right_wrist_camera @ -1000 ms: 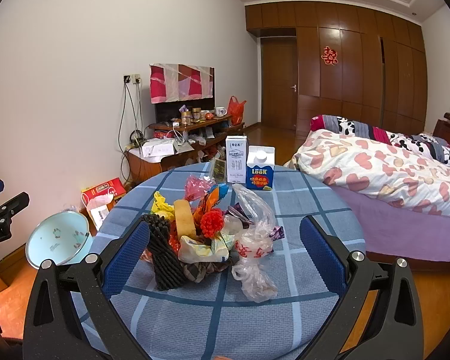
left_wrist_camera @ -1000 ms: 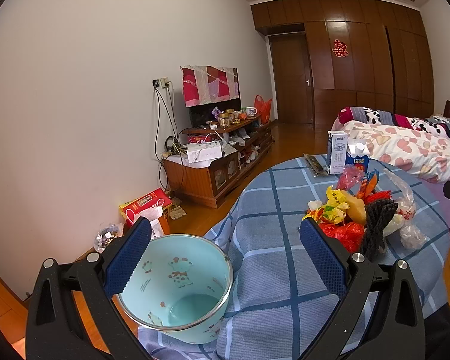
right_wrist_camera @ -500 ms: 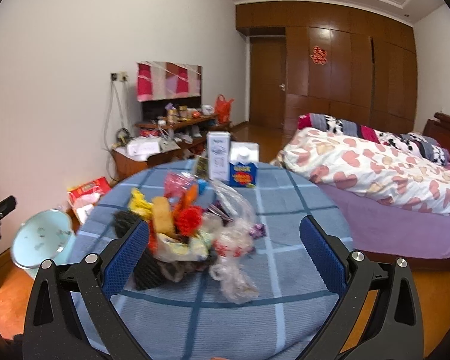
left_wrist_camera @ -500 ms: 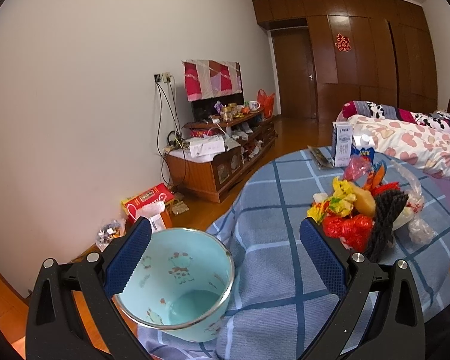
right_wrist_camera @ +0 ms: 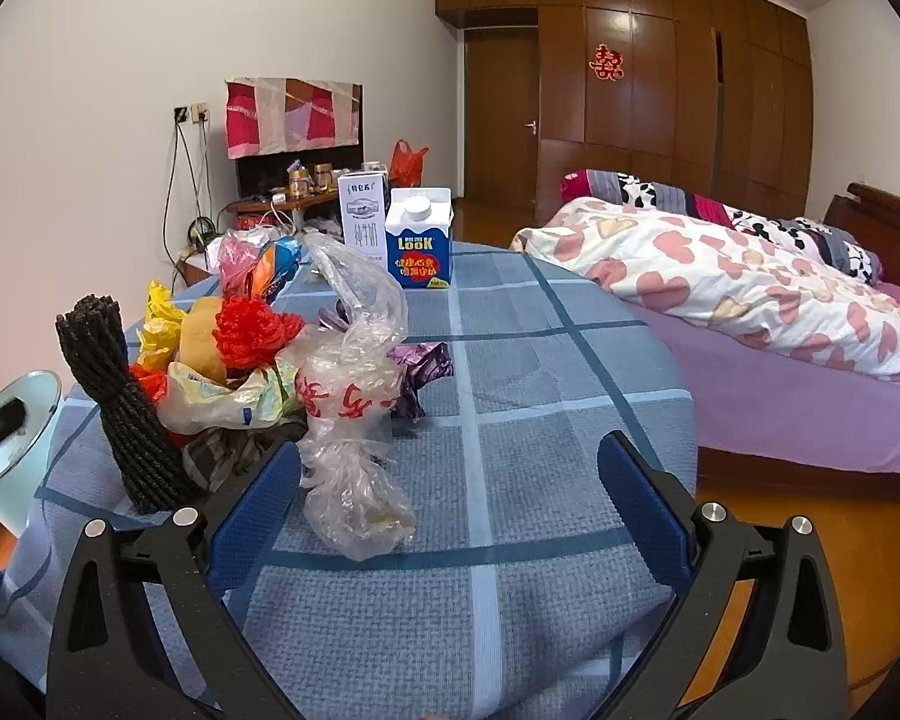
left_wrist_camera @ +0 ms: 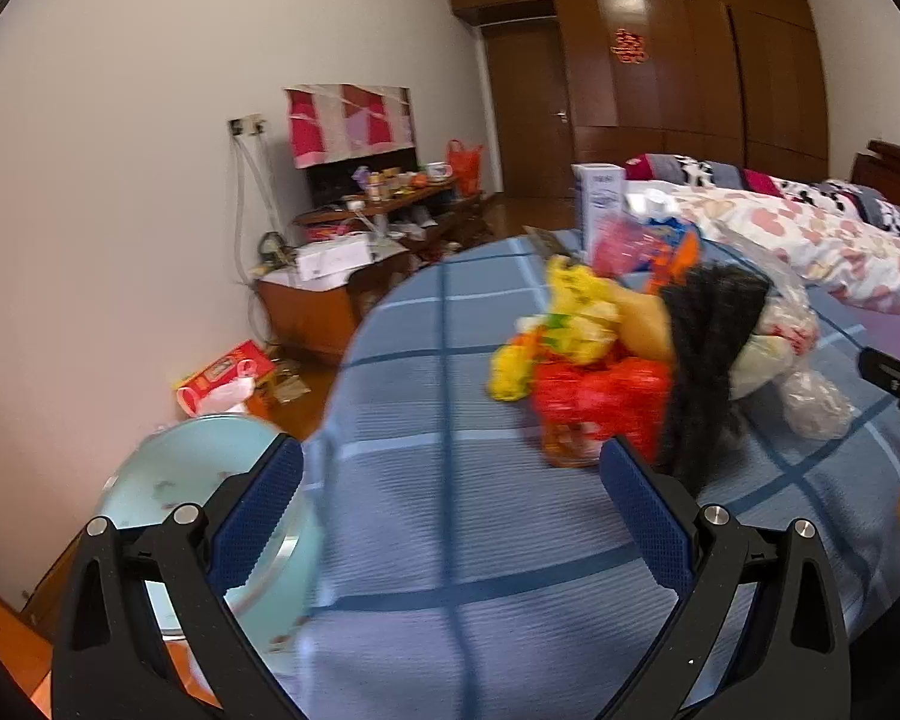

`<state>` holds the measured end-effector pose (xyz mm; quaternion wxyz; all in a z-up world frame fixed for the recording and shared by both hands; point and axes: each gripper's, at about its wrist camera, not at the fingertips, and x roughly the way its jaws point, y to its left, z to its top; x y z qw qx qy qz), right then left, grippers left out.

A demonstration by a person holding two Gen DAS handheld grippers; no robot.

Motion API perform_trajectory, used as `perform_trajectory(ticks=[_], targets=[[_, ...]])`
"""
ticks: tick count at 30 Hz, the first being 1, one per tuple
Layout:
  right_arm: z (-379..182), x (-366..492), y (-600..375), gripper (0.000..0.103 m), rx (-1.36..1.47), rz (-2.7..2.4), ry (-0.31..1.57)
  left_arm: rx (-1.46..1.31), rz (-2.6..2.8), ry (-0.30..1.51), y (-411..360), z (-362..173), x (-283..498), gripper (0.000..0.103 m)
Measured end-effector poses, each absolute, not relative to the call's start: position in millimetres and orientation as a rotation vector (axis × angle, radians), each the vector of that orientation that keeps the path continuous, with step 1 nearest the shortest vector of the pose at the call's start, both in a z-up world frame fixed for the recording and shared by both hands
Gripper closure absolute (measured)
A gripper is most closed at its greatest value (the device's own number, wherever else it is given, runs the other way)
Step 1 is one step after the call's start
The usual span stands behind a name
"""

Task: Organize soft objects
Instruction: 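Grasp the black mesh sleeve with the left tool while the right tool grasps a clear plastic bag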

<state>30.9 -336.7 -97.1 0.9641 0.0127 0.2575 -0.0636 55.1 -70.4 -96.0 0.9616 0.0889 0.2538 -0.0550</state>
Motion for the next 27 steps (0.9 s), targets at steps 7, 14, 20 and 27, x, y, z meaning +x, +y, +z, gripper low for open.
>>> perform_trajectory(ticks=[7,14,20,27], targets=[[-102.0,44.5,-328.3,0.008,0.031,-0.081,0.524,0.206,-0.162,0.546,-107.5,-115.7,70.4,0.006],[-125.0,77.9,-320.9,0.056,0.029,0.018,0.681,0.169,-0.132,0.567,-98.4,-116.6,79.3,0.006],[-114.9,66.7,-318.1,0.089,0.037,0.072,0.652,0.183,-0.146,0.558,-100.4,-113.6,73.6,0.006],[-91.8,43.8,-347.0,0.090,0.099,0.030,0.566,0.237,-0.203,0.526,-120.6,-109.0,65.6,0.007]])
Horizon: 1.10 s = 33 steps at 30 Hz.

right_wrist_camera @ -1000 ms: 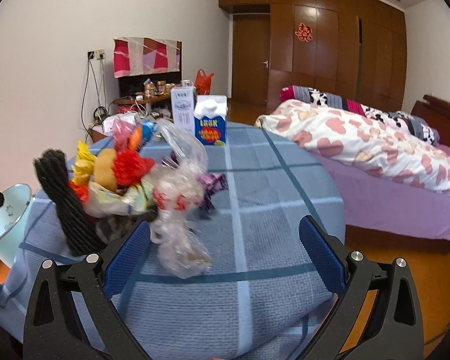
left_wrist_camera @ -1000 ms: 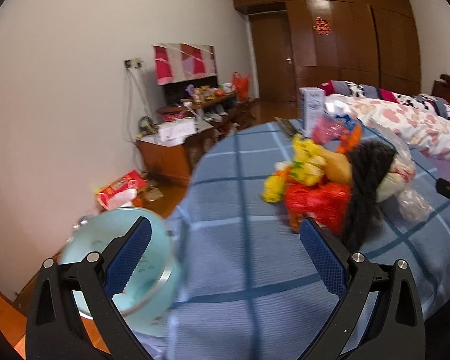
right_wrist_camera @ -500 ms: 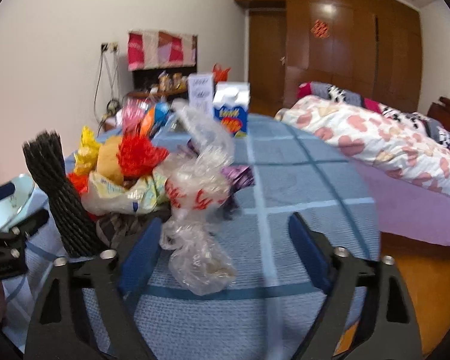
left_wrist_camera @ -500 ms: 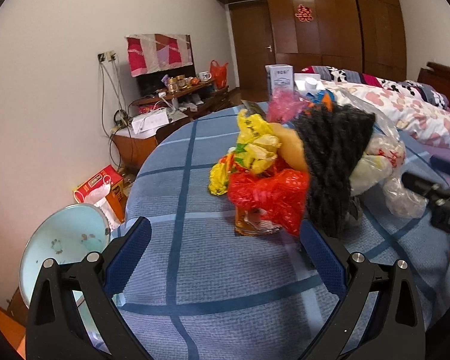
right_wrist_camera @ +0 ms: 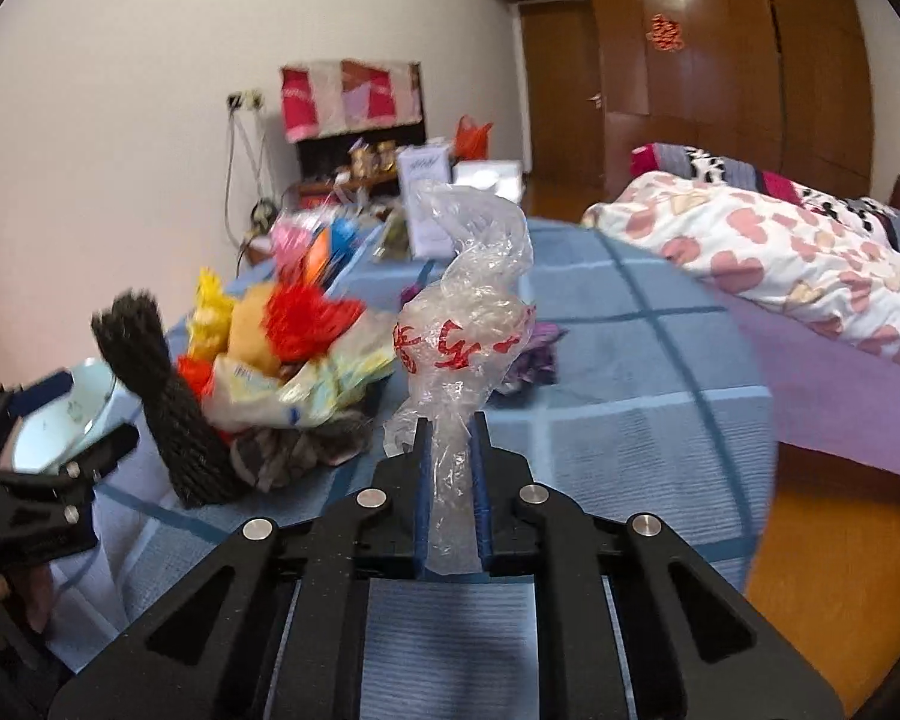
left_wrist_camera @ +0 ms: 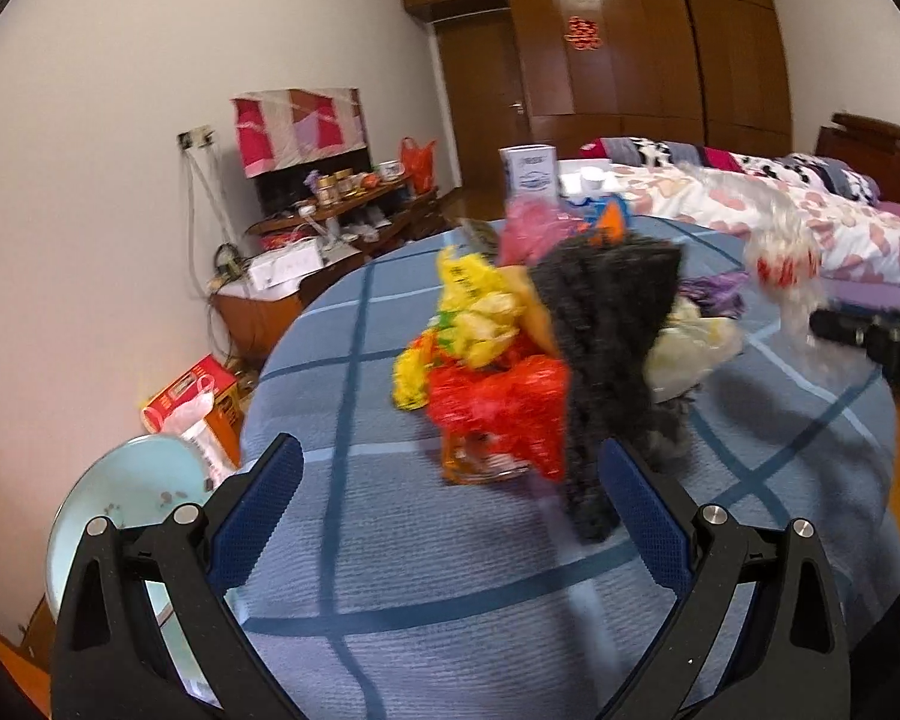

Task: Organize soft objects
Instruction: 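Grasp the black mesh sleeve with the left tool while the right tool grasps a clear plastic bag, then carry the black mesh sleeve and clear bag over the light-blue bin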

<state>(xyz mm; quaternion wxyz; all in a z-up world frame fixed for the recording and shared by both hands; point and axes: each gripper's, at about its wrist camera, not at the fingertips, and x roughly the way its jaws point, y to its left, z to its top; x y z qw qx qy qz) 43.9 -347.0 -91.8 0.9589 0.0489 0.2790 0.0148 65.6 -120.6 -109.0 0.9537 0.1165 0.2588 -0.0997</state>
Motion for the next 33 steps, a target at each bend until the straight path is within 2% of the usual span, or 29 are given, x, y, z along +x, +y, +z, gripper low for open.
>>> perform_trajectory(ticks=[1,3,5,6,8,9,10,11,13,22,33], targets=[[-92.4,43.2,-350.0,0.090,0.103,0.022,0.563,0.249,-0.214,0.525,-125.9,-109.9,66.0,0.007],[-95.9,45.0,-356.1,0.090,0.120,0.013,0.571,0.260,-0.235,0.535,-133.8,-112.7,69.2,0.014],[-98.6,46.6,-359.1,0.090,0.128,0.014,0.575,0.273,-0.267,0.555,-142.6,-116.9,74.5,0.030],[-99.5,46.9,-359.2,0.090,0.130,0.017,0.576,0.277,-0.278,0.561,-145.4,-118.2,77.2,0.033],[-99.8,47.0,-357.2,0.090,0.127,0.024,0.576,0.272,-0.313,0.574,-150.5,-119.8,82.0,0.052],[-100.1,45.9,-356.7,0.090,0.126,0.025,0.574,0.269,-0.330,0.582,-152.1,-119.5,83.5,0.056],[-100.1,46.5,-355.1,0.090,0.125,0.026,0.574,0.262,-0.346,0.585,-153.8,-119.2,85.1,0.065],[-100.4,45.4,-353.9,0.090,0.123,0.026,0.573,0.257,-0.368,0.587,-155.1,-119.1,86.1,0.082],[-100.2,45.4,-354.3,0.090,0.121,0.027,0.572,0.260,-0.386,0.589,-157.3,-119.5,85.6,0.091],[-82.3,38.4,-335.7,0.090,0.089,0.059,0.533,0.233,-0.409,0.547,-139.3,-100.1,72.9,0.094],[-56.8,52.4,-286.9,0.090,0.041,0.169,0.499,0.206,-0.269,0.531,-73.2,-69.4,67.2,0.094]])
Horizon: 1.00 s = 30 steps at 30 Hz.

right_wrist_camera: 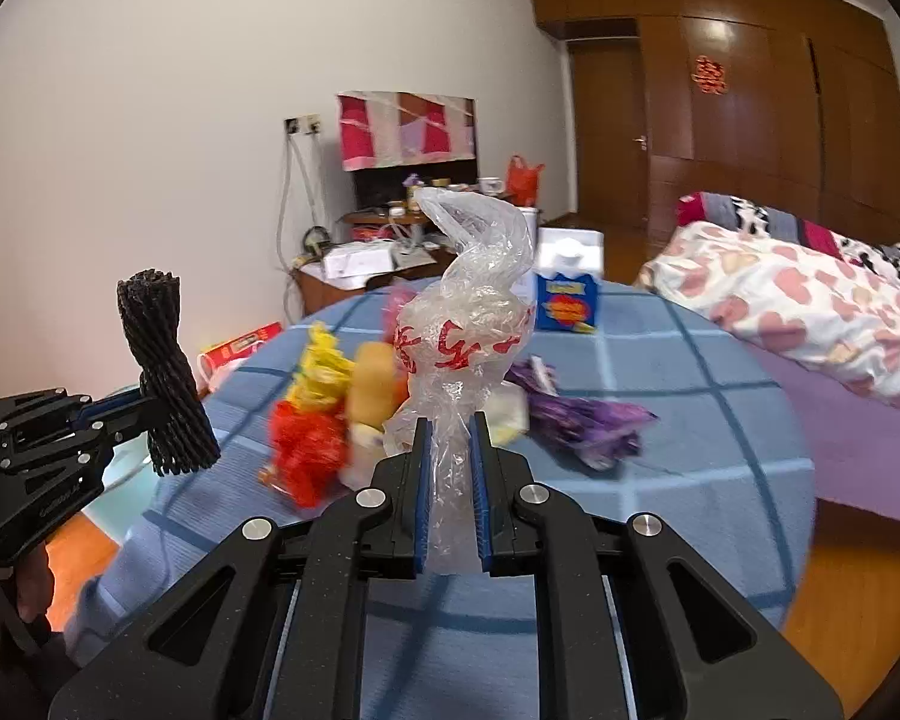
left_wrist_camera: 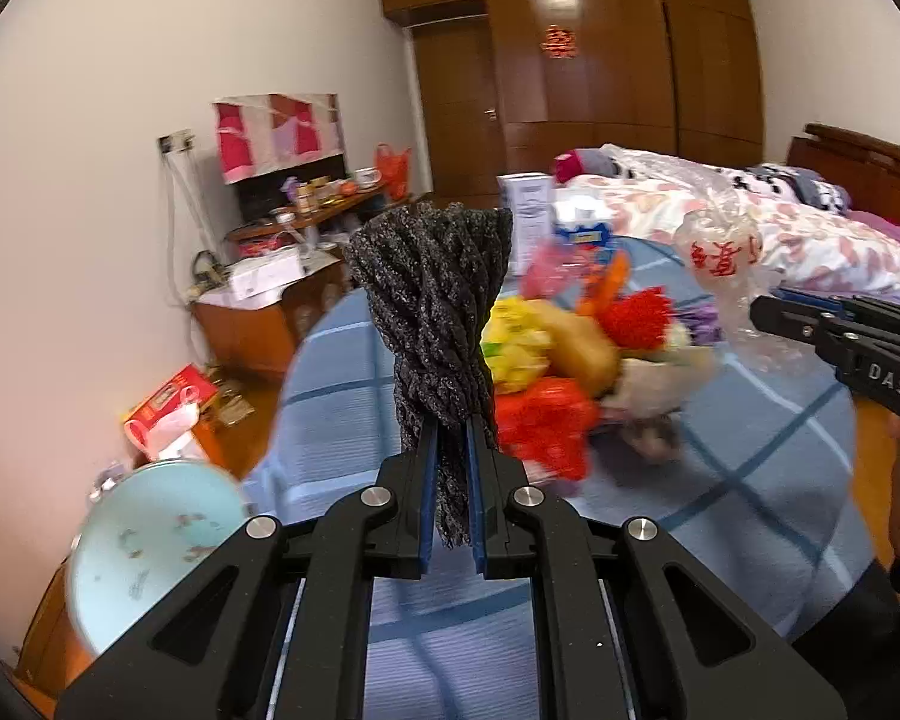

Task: Organize soft objects
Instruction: 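Carry the black mesh sleeve and clear bag over the light-blue bin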

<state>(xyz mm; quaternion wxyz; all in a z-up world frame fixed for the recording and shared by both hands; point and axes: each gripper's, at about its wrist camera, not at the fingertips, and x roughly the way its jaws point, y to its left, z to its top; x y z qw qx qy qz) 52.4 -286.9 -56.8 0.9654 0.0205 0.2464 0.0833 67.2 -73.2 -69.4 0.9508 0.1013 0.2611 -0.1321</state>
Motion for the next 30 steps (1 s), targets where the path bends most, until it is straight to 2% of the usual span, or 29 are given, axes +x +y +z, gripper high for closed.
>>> perform_trajectory(ticks=[30], targets=[[-57.8,112.9,-139.7,0.090,-0.116,0.427,0.521,0.161,0.073,0.585,74.5,-65.8,74.9,0.094]])
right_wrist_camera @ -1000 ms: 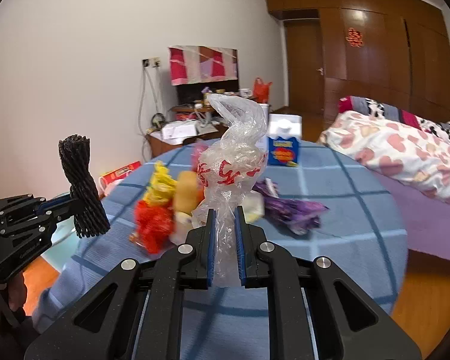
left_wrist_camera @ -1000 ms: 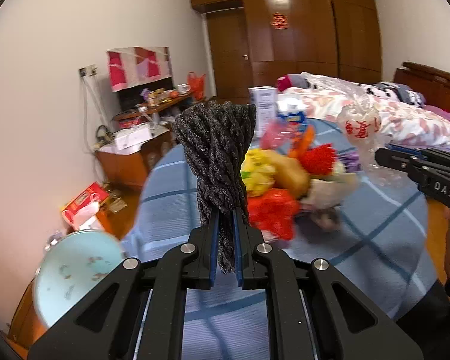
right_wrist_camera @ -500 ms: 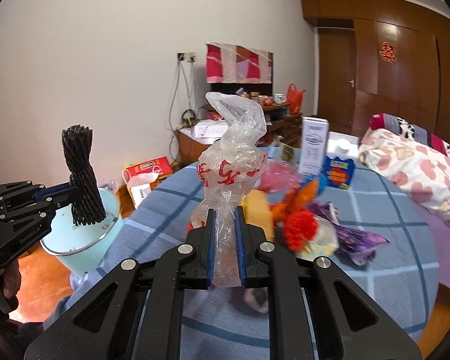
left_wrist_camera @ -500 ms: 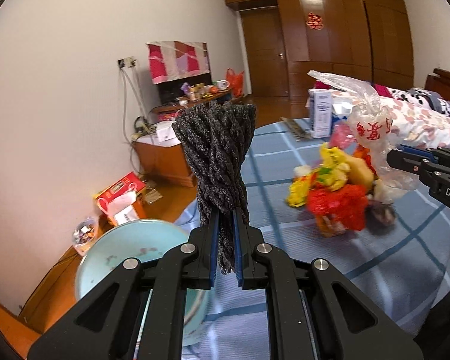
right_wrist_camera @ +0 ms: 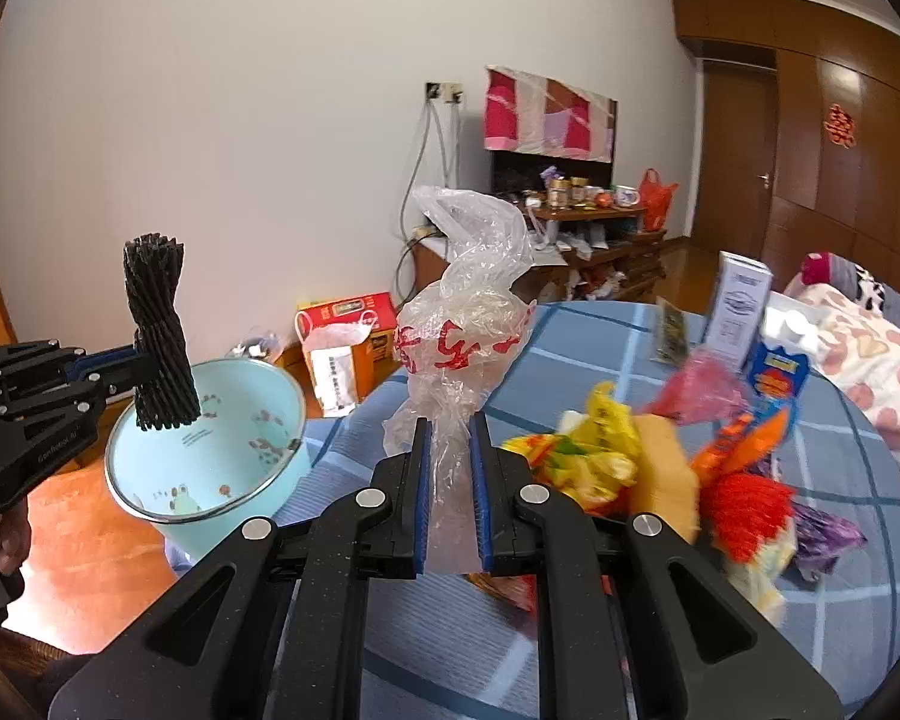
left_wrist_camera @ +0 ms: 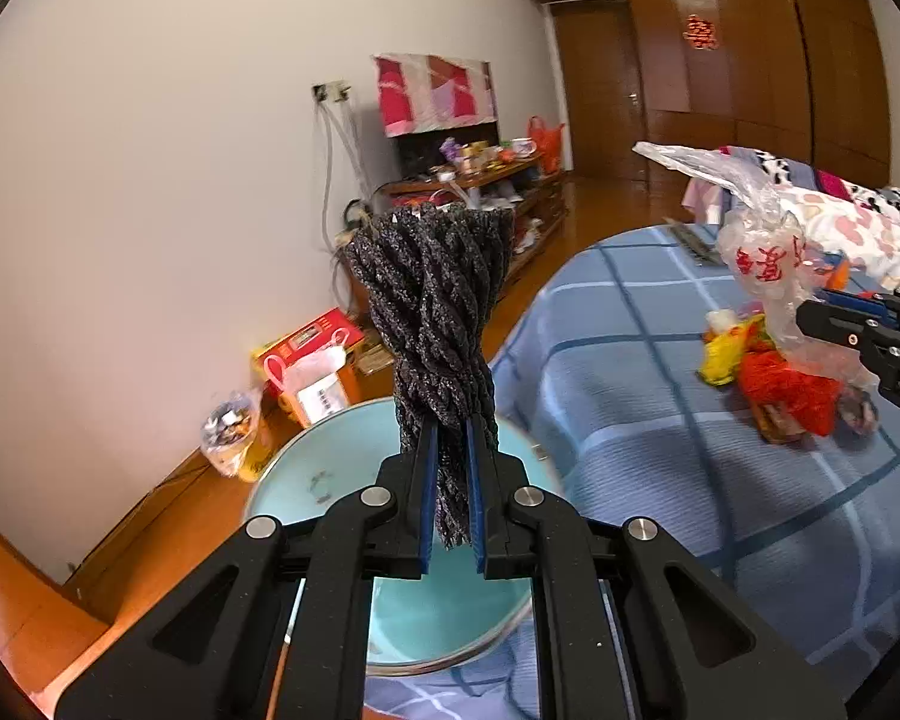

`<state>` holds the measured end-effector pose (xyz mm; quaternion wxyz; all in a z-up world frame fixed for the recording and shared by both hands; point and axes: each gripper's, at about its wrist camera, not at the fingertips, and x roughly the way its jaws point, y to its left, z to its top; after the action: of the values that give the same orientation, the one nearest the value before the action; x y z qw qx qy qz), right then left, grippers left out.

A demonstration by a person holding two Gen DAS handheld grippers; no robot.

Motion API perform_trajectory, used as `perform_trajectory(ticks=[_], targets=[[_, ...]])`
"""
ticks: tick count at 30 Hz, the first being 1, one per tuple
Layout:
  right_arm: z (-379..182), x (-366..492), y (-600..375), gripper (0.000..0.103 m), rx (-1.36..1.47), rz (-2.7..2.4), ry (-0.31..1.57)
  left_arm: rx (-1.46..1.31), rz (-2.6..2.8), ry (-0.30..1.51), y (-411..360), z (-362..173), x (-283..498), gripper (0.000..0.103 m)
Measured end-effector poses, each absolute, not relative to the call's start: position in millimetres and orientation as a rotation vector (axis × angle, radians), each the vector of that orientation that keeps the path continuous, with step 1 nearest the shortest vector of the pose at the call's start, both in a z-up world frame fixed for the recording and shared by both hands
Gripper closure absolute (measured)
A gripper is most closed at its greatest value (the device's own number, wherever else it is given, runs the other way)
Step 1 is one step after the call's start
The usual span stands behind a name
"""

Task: Organize soft objects
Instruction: 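Carry the black mesh sleeve and clear bag over the light-blue bin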

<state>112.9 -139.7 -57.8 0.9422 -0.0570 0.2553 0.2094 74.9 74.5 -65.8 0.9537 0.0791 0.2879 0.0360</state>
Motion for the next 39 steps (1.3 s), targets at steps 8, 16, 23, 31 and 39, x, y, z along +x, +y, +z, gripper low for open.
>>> perform_trajectory(ticks=[8,16,23,31,39], targets=[[-62.1,118.7,-108.5,0.090,-0.151,0.485,0.537,0.156,0.139,0.621,99.9,-74.5,76.2,0.094],[-68.5,127.2,-80.3,0.090,-0.176,0.536,0.558,0.139,0.204,0.640,125.6,-80.0,75.1,0.094],[-70.9,131.1,-56.8,0.090,-0.207,0.581,0.568,0.142,0.261,0.660,145.1,-87.0,71.3,0.094],[-75.3,135.0,-33.3,0.090,-0.236,0.616,0.585,0.134,0.297,0.688,163.1,-91.9,71.7,0.094],[-80.3,134.2,-21.2,0.090,-0.265,0.640,0.596,0.124,0.293,0.700,165.3,-94.9,73.0,0.094]])
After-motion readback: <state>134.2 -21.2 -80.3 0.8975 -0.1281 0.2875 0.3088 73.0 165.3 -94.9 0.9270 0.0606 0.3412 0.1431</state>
